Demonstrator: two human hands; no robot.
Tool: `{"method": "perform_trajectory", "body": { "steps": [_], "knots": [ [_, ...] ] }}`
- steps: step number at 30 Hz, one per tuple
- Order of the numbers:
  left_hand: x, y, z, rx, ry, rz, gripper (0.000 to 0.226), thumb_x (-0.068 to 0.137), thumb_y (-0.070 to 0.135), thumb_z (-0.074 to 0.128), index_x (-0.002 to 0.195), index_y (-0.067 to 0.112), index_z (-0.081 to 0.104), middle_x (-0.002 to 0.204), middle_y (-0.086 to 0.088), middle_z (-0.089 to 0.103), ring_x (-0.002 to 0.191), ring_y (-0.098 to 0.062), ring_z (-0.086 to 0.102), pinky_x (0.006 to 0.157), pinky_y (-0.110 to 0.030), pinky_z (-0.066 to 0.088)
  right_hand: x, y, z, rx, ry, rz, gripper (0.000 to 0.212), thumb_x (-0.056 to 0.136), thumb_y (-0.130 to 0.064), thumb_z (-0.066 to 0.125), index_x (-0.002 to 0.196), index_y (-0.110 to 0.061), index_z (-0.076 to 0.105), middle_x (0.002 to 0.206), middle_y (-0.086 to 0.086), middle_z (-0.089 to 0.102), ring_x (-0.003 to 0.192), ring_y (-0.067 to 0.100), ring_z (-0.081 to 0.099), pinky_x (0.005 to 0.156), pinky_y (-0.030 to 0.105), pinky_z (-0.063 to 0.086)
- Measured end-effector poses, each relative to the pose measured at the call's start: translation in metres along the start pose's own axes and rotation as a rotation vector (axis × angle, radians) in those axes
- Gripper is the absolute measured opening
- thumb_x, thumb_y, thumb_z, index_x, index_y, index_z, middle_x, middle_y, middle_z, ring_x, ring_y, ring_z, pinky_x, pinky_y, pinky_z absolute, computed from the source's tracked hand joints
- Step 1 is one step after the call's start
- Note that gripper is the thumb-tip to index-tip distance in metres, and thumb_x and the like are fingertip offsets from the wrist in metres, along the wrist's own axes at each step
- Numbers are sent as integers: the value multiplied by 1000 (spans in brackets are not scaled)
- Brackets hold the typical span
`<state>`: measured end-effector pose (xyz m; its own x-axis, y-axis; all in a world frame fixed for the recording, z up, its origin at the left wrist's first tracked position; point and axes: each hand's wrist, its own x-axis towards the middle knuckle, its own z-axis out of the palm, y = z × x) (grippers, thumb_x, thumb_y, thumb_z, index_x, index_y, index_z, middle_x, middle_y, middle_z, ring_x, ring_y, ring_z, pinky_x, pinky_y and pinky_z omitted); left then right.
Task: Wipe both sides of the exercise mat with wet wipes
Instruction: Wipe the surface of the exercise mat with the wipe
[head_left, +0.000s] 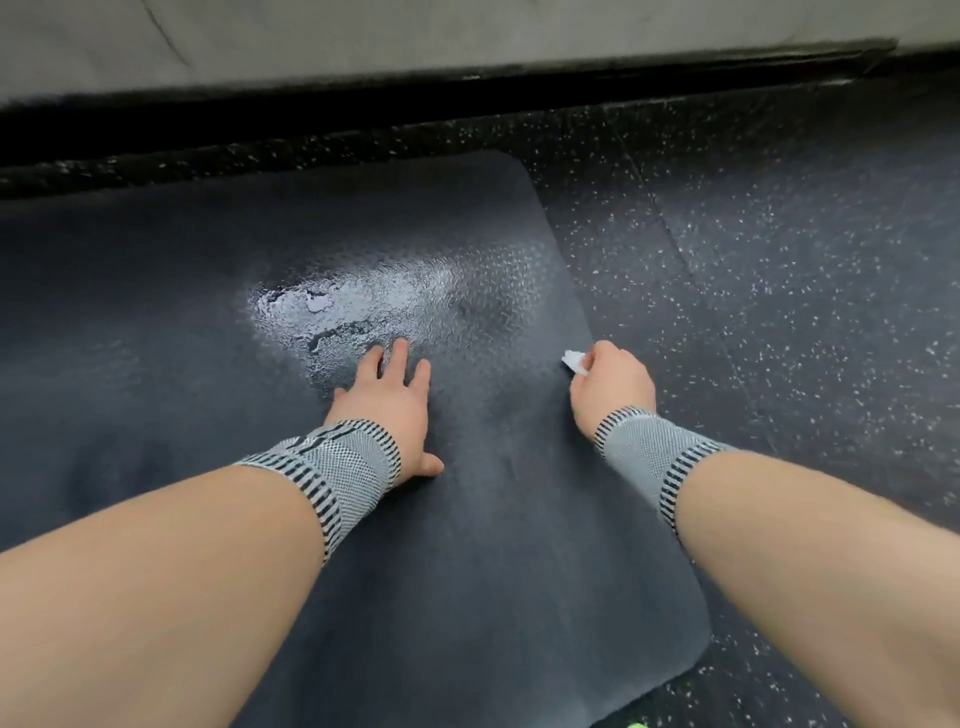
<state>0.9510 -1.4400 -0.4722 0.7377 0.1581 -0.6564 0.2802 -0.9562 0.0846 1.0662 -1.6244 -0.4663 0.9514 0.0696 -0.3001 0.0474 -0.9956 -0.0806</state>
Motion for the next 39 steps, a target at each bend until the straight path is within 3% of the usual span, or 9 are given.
{"method": "perform_trajectory", "body": {
  "steps": [6, 12, 17, 23, 29, 31, 35, 37, 39],
  "knots": [
    [1, -1, 4, 8, 16, -22, 121, 72, 69, 69, 156, 24, -5, 162, 0, -18, 149, -28, -7, 115, -49, 31, -31, -14, 30, 14, -140, -548, 16, 96, -21, 42, 108, -14, 51, 109, 6, 51, 97, 31, 56, 80, 34, 40],
    [4, -1, -3, -35, 68, -41, 94, 82, 71, 56, 156, 29, 16, 164, 1, 3, 147, -28, 8, 117, -43, 29, 30, -1, 13, 136, 94, -175, 12, 94, -19, 47, 102, -13, 53, 106, 10, 54, 95, 30, 56, 75, 30, 38],
    [6, 0, -21, -80, 137, -83, 66, 83, 66, 60, 141, 35, 48, 148, 5, 35, 132, -27, 34, 108, -40, 40, -28, -23, 36, 29, -79, -727, 16, 94, -19, 43, 107, -13, 51, 109, 8, 50, 94, 33, 55, 79, 38, 42],
    [9, 9, -28, -83, 165, -150, 61, 80, 61, 67, 129, 27, 53, 130, -1, 45, 119, -28, 43, 97, -39, 44, 46, 18, 4, 99, 108, -144, 15, 93, -15, 44, 105, -12, 54, 109, 12, 55, 93, 32, 55, 74, 30, 36],
    [14, 18, -21, -25, 243, -183, 71, 81, 56, 69, 136, 22, 40, 140, -6, 36, 130, -28, 34, 100, -46, 43, -24, -6, 32, 12, -94, -713, 15, 94, -20, 43, 105, -15, 51, 108, 7, 51, 95, 33, 56, 79, 37, 41],
    [16, 18, -17, -29, 251, -163, 79, 83, 53, 69, 145, 22, 31, 155, -6, 20, 142, -29, 21, 108, -50, 37, -1, 5, 25, 12, -26, -623, 13, 92, -19, 45, 103, -15, 52, 107, 8, 52, 93, 34, 57, 78, 37, 43],
    [25, 7, -18, -121, 122, -116, 95, 86, 51, 67, 156, 30, 7, 164, 4, -7, 150, -26, -1, 118, -51, 25, 54, 26, -1, 122, 97, -124, 9, 93, -18, 46, 99, -16, 53, 107, 9, 57, 83, 26, 50, 73, 30, 37],
    [28, 4, -20, -125, 111, -110, 97, 83, 55, 68, 156, 32, 8, 164, 4, -3, 150, -27, 2, 119, -46, 24, 46, 11, 0, 109, 79, -153, 15, 92, -17, 47, 102, -13, 56, 107, 11, 58, 89, 30, 55, 76, 31, 41],
    [27, 3, -21, -132, 121, -114, 97, 81, 56, 70, 156, 33, 11, 164, 5, 2, 149, -27, 5, 120, -43, 23, 13, -12, 14, 81, -22, -409, 18, 92, -19, 48, 106, -13, 56, 109, 10, 57, 98, 31, 58, 81, 32, 44]
  ]
}}
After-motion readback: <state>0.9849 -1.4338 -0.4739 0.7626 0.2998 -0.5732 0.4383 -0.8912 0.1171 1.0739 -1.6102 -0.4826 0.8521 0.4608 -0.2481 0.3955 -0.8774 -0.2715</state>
